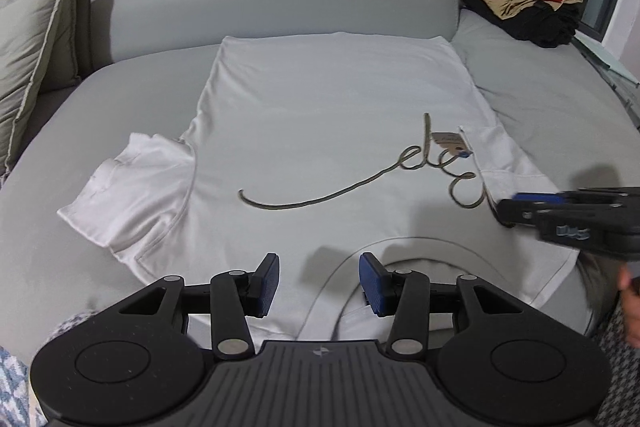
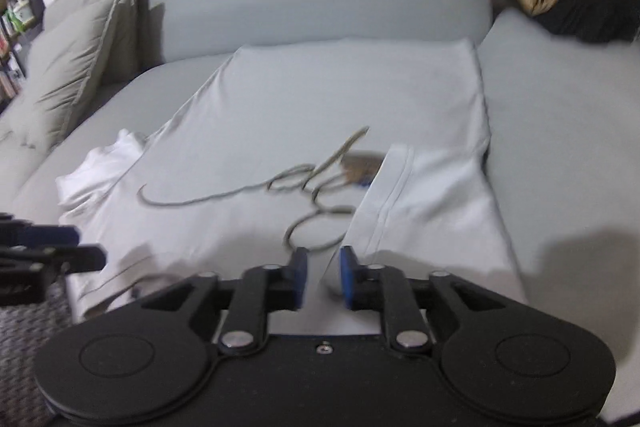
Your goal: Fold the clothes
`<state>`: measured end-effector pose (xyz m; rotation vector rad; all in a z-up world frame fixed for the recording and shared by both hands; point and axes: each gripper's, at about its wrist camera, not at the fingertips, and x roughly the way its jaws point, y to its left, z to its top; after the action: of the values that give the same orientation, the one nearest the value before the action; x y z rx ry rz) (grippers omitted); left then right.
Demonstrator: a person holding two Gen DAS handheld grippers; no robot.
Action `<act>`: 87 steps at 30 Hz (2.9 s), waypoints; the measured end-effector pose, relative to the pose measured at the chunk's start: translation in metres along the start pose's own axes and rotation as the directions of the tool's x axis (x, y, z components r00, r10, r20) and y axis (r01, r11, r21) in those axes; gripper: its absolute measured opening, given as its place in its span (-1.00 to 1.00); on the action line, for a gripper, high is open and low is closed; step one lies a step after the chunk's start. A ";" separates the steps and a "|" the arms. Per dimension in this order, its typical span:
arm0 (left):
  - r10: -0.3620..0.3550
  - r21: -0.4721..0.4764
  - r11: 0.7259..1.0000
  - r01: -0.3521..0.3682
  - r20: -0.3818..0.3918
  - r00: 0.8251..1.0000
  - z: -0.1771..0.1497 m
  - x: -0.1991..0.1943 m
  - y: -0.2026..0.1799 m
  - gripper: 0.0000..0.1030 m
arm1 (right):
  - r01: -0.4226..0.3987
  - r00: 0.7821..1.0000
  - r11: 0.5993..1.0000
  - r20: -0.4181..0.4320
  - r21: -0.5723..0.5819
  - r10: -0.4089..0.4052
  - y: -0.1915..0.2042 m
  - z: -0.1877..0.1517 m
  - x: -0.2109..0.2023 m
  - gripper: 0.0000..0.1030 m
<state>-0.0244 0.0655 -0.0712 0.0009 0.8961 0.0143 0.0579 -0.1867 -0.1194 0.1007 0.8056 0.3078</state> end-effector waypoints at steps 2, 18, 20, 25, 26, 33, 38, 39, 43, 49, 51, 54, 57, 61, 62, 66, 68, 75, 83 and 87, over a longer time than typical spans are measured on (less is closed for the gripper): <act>0.004 -0.001 1.000 -0.004 -0.004 1.000 -0.001 0.001 0.002 -0.14 | -0.022 0.999 0.999 -0.028 0.026 0.023 -0.006 -0.002 0.000 -0.67; 0.051 0.080 0.996 -0.048 -0.039 0.998 -0.010 0.017 -0.005 -0.14 | 0.332 0.904 0.943 -0.274 -0.030 -0.327 -0.038 -0.034 0.000 -0.91; 0.053 0.080 0.996 -0.051 -0.030 0.998 -0.008 0.016 -0.003 -0.14 | 0.317 0.923 0.947 -0.247 0.057 -0.295 -0.044 -0.025 -0.013 -0.88; 0.060 0.107 0.992 -0.062 0.025 0.998 0.010 0.030 -0.015 -0.17 | 0.124 0.991 0.968 -0.081 0.216 -0.109 -0.048 0.006 -0.011 -0.84; 0.060 0.137 0.989 -0.064 0.035 0.998 0.011 0.037 -0.021 -0.16 | 0.085 0.995 0.970 -0.074 0.229 -0.070 -0.044 0.011 -0.002 -0.84; 0.034 0.209 0.978 -0.023 -0.046 0.998 -0.013 0.042 -0.024 -0.25 | 0.077 0.987 0.988 -0.152 0.133 -0.057 -0.013 -0.015 0.025 -0.83; 0.020 0.103 0.995 -0.020 -0.003 1.000 -0.024 0.010 0.001 -0.24 | 0.045 0.986 0.994 -0.163 0.096 -0.029 -0.009 -0.025 -0.016 -0.81; 0.021 0.065 0.998 -0.023 0.022 1.000 -0.022 0.008 0.005 -0.24 | 0.029 0.990 0.995 -0.139 0.100 -0.015 -0.007 -0.024 -0.023 -0.81; 0.014 0.042 0.999 -0.013 -0.029 0.999 -0.023 0.019 0.004 -0.26 | -0.059 0.989 0.990 -0.131 0.128 0.076 0.012 -0.021 -0.017 -0.76; -0.042 0.026 0.999 0.045 -0.079 0.996 -0.030 0.007 0.013 -0.25 | -0.086 0.968 0.991 -0.229 0.102 0.107 0.032 -0.038 -0.017 -0.72; -0.013 -0.026 1.000 0.012 -0.005 1.000 -0.028 -0.003 0.030 -0.24 | -0.118 0.970 0.986 -0.198 0.122 0.140 0.029 -0.030 -0.024 -0.66; 0.084 -0.126 0.989 -0.073 0.090 0.992 -0.022 -0.015 0.063 -0.14 | -0.128 0.981 0.983 -0.132 0.131 0.145 0.030 -0.017 -0.028 -0.29; 0.190 -0.228 0.961 -0.158 0.130 0.973 -0.019 -0.017 0.100 -0.03 | -0.171 0.976 0.966 -0.101 0.192 0.192 0.029 -0.005 -0.020 -0.18; 0.282 -0.399 0.892 -0.215 0.117 0.952 -0.019 -0.005 0.158 -0.03 | -0.216 0.961 0.938 -0.113 0.273 0.254 0.033 0.000 0.002 -0.12; 0.284 -0.447 0.870 -0.210 0.105 0.953 -0.018 0.001 0.171 -0.03 | -0.221 0.956 0.931 -0.121 0.291 0.265 0.035 0.000 0.008 -0.11; 0.218 -0.635 0.762 -0.130 0.062 0.974 -0.019 0.025 0.220 -0.04 | -0.228 0.942 0.911 -0.159 0.344 0.296 0.038 -0.001 0.028 -0.08; 0.164 -0.707 0.702 -0.080 0.052 0.985 -0.021 0.037 0.239 -0.05 | -0.212 0.938 0.903 -0.180 0.374 0.295 0.036 -0.005 0.037 -0.07; 0.015 -0.778 0.624 0.073 0.105 0.994 -0.021 0.062 0.274 -0.12 | -0.217 0.931 0.858 -0.166 0.466 0.326 0.022 -0.011 0.046 -0.07; 0.021 -0.714 0.700 0.025 0.056 0.998 -0.005 0.076 0.271 -0.89 | -0.204 0.936 0.843 -0.153 0.498 0.317 0.017 -0.011 0.048 -0.07; 0.089 -0.648 0.762 -0.016 0.080 0.993 0.007 0.064 0.255 -1.00 | -0.197 0.939 0.844 -0.152 0.499 0.310 0.016 -0.011 0.046 -0.06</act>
<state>0.0177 0.3216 -0.1154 -0.6221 0.7450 0.3785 0.0760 -0.1578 -0.1554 0.6559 1.0894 0.3714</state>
